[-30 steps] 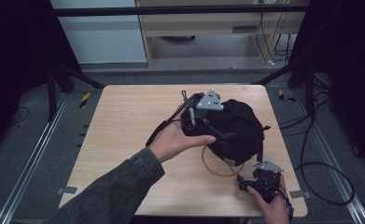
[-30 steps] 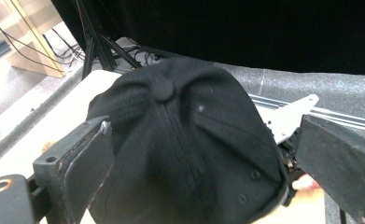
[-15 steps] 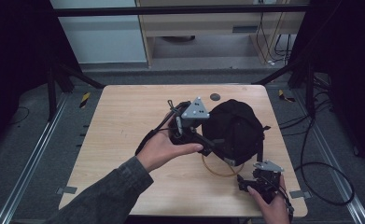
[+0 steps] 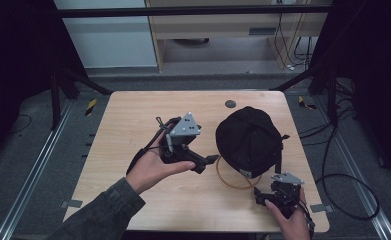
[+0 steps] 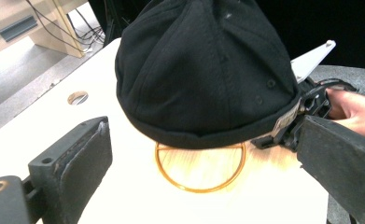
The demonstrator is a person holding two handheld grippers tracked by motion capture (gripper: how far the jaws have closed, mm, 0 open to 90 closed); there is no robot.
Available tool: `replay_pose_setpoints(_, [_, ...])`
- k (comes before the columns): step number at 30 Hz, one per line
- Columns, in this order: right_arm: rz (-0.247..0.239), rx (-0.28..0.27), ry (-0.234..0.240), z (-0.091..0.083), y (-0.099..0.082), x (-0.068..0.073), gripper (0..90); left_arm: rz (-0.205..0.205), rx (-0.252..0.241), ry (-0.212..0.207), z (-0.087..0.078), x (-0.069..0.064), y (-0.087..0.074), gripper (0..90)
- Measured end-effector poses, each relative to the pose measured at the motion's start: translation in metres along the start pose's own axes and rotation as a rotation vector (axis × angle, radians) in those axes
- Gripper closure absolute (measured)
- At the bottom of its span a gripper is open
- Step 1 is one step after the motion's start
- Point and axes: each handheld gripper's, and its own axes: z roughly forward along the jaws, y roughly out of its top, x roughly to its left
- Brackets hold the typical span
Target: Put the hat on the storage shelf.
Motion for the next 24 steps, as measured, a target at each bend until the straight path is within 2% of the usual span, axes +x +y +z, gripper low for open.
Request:
replay_pose_setpoints(8, [-0.003, 0.001, -0.001, 0.0, 0.0, 0.0, 0.4, -0.035, 0.012, 0.011, -0.011, 0.003, -0.03, 3.1])
replay_pose_setpoints(14, [0.0, 0.0, 0.0, 0.0, 0.0, 0.0, 0.4, -0.061, 0.013, 0.018, -0.014, 0.006, -0.046, 3.1])
replay_pose_setpoints(16, [-0.004, 0.001, 0.0, 0.0, 0.0, 0.0, 0.4, -0.076, 0.016, 0.022, -0.017, 0.008, -0.056, 3.2])
replay_pose_setpoints(20, [-0.002, 0.001, 0.0, 0.0, 0.0, 0.0, 0.4, -0.083, 0.024, 0.033, -0.018, 0.011, -0.065, 3.3])
replay_pose_setpoints(22, [0.004, 0.002, 0.001, 0.0, 0.0, 0.0, 0.4, -0.103, 0.027, 0.038, -0.019, 0.013, -0.077, 3.4])
replay_pose_setpoints(23, [0.004, 0.002, 0.001, 0.0, 0.0, 0.0, 0.4, -0.103, 0.027, 0.038, -0.019, 0.013, -0.077, 3.4])
replay_pose_setpoints(24, [0.0, 0.0, 0.0, 0.0, 0.0, 0.0, 0.4, -0.112, 0.033, 0.042, -0.019, 0.015, -0.086, 3.6])
